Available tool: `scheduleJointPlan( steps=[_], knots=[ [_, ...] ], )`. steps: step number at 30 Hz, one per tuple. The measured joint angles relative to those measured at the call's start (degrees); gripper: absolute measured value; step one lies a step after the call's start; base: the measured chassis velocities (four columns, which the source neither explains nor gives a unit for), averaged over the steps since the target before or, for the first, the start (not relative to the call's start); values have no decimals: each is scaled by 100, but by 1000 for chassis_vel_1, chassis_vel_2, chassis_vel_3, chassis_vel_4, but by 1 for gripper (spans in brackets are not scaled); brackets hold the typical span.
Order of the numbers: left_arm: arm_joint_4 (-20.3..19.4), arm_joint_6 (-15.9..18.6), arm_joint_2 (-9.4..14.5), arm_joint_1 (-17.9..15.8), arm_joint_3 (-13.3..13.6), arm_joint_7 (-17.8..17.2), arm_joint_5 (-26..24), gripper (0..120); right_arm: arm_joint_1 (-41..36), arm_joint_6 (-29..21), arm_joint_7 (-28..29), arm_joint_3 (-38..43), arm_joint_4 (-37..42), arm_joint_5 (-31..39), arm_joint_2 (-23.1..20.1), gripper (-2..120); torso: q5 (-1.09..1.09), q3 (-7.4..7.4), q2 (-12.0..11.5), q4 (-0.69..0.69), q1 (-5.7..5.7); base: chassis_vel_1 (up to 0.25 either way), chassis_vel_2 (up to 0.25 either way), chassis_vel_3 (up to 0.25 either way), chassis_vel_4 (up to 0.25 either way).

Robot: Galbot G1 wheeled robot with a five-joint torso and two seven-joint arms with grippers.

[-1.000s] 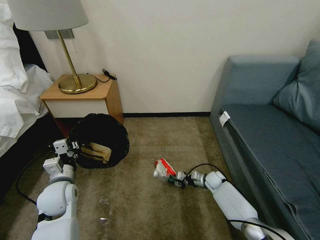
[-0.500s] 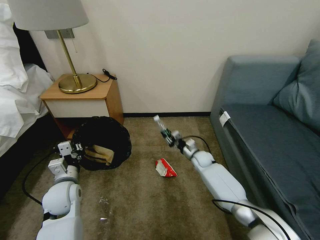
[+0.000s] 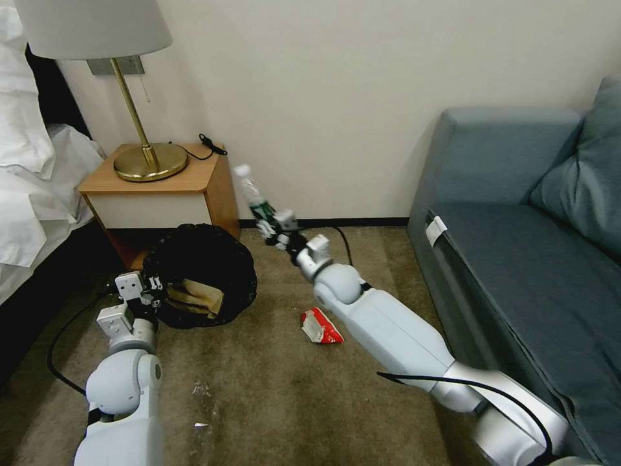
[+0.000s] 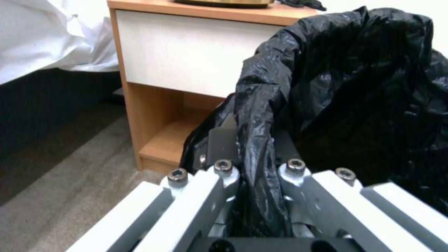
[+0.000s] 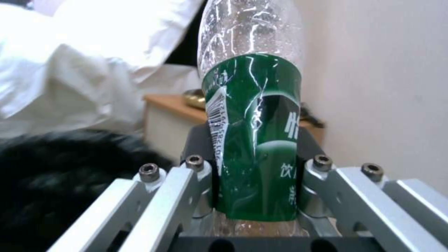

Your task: Pick up the trash bin, then pick up the garbage on the floor and place it into the trash bin.

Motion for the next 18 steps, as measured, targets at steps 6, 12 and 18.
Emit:
scheduleJointPlan(
  steps=[6, 12, 18],
  knots=[
    [-7, 0, -41, 8, 21, -5, 46, 4, -63, -2, 30, -450, -197, -122, 203, 22, 0, 0, 0, 0, 0, 0, 0, 0, 0],
    [-8, -1, -90, -20, 58, -16, 103, 4, -215, 53, -15, -669, -552, -342, 355, 22, 0, 0, 0, 0, 0, 0, 0, 0, 0],
    [10, -4, -104, -52, 67, -26, 128, 4, -360, 11, -33, -661, -591, -545, 363, 28, 1, 0, 0, 0, 0, 0, 0, 0, 0]
  ],
)
